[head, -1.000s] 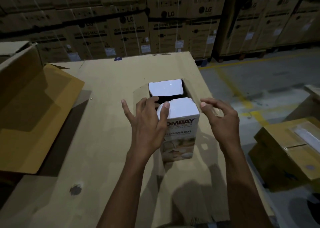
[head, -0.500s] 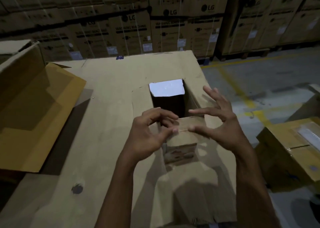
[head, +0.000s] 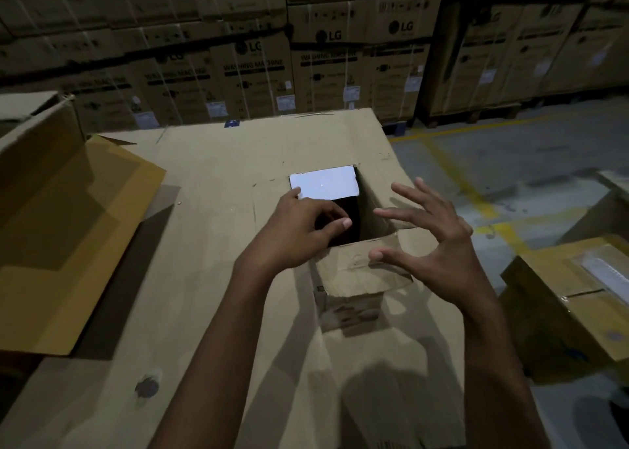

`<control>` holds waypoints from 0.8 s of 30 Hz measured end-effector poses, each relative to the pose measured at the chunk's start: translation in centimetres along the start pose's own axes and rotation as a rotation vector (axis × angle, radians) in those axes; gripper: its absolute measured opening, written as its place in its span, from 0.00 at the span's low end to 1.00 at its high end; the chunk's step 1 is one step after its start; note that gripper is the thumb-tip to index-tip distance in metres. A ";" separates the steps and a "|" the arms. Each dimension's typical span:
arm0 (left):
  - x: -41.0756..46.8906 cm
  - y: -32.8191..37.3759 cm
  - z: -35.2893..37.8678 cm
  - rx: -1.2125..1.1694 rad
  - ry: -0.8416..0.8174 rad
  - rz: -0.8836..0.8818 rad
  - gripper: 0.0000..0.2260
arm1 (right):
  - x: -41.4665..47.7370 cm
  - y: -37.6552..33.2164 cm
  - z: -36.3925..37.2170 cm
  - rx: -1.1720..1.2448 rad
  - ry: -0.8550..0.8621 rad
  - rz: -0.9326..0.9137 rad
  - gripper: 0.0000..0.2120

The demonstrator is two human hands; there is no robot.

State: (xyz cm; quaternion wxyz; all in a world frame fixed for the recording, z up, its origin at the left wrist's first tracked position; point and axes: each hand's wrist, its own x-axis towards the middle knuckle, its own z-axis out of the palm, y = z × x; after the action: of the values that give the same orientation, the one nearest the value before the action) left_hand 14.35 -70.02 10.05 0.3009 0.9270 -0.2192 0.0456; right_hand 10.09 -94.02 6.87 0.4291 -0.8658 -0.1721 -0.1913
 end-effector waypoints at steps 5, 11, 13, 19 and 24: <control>1.2 0.5 -0.5 0.198 -0.075 -0.033 0.13 | -0.4 0.5 0.4 -0.034 -0.033 0.060 0.26; 3.1 -1.9 -0.4 0.261 0.090 -0.051 0.19 | -0.6 1.3 0.7 -0.029 -0.047 0.079 0.25; 3.9 -3.3 0.0 0.129 0.055 -0.163 0.22 | -0.5 1.5 0.9 0.005 -0.048 0.072 0.25; 2.6 -4.4 0.6 -0.583 0.233 -0.276 0.19 | -1.0 1.0 1.5 0.212 -0.101 0.086 0.30; -4.2 -2.1 2.7 -0.516 0.851 -0.314 0.15 | -1.4 1.4 1.2 0.168 -0.002 0.106 0.42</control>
State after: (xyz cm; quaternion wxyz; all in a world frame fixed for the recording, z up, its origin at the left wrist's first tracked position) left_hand 11.33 -68.50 5.80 0.5853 0.7439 0.0602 0.3170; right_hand 9.76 -94.03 4.64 0.5097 -0.8348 -0.1422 -0.1522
